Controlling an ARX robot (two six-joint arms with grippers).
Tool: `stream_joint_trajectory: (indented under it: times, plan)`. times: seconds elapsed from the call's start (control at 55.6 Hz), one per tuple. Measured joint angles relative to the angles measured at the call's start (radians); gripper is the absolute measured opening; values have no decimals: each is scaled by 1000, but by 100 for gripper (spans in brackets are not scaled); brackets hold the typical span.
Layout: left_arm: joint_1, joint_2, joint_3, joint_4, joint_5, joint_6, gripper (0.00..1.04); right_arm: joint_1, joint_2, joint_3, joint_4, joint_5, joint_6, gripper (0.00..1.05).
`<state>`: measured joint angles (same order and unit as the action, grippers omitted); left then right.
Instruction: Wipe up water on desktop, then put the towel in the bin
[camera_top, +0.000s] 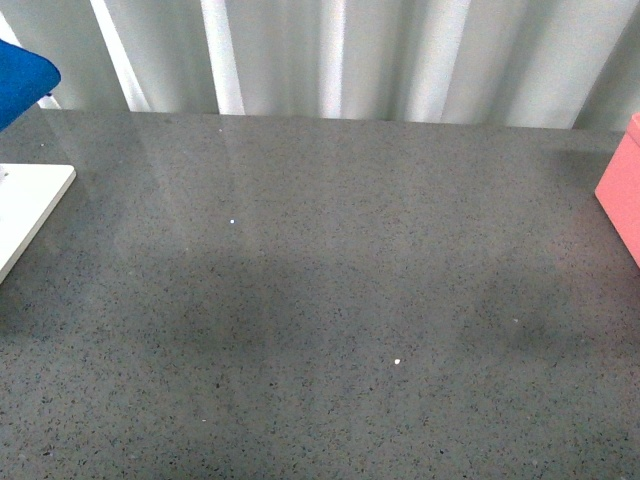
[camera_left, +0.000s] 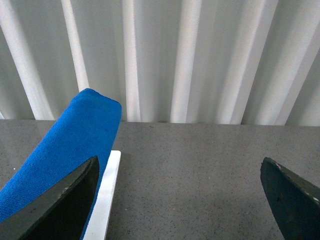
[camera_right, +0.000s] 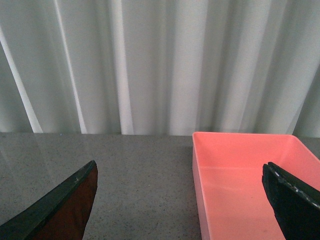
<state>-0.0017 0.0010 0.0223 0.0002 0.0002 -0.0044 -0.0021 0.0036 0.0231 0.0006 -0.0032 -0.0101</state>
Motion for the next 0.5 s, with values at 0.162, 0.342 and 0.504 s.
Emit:
stream_joint_trajectory:
  times: [0.162,0.342,0.504]
  plan:
    - [0,0,0,0,0,0,98,0,0,0,0,0,0,98]
    - [0,0,0,0,0,0,98,0,0,0,0,0,0,98]
    - [0,0,0,0,0,0,98,0,0,0,0,0,0,98]
